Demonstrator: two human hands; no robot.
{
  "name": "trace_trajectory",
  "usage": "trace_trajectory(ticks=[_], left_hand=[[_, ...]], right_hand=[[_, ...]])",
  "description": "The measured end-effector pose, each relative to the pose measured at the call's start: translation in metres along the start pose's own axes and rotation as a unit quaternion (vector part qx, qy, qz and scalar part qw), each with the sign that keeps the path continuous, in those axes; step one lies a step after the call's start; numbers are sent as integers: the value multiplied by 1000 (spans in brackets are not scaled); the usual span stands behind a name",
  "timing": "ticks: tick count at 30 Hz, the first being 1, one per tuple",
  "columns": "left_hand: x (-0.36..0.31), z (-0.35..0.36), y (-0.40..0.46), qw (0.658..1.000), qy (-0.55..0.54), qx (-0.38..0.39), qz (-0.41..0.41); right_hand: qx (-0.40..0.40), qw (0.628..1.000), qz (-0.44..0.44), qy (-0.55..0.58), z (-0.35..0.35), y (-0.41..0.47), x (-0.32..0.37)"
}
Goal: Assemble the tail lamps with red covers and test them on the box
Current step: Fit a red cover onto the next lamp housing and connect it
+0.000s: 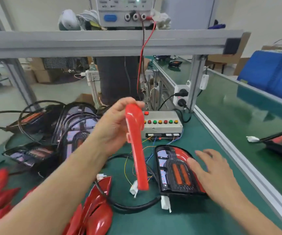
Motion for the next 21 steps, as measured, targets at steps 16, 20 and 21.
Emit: trace_trajectory(ticks=[16,20,21], left_hand=[[85,18,19,958,256,-101,-79],[101,-12,10,798,533,-133,-248],[109,-13,8,793,524,-127,-283]], right_hand=[[35,961,-171,215,-22,-37,43],[4,980,-162,119,-22,-37,29],[-3,981,-171,87,-20,-38,30]])
Point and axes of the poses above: each hand's wrist, its own y-axis towards the middle knuckle, its own z-axis out of the palm, x = y × z, the point moved 5 cm from there along y, towards the middle knuckle, and after that the axes turned 11 degrees about -y, right-handed, at the moved point
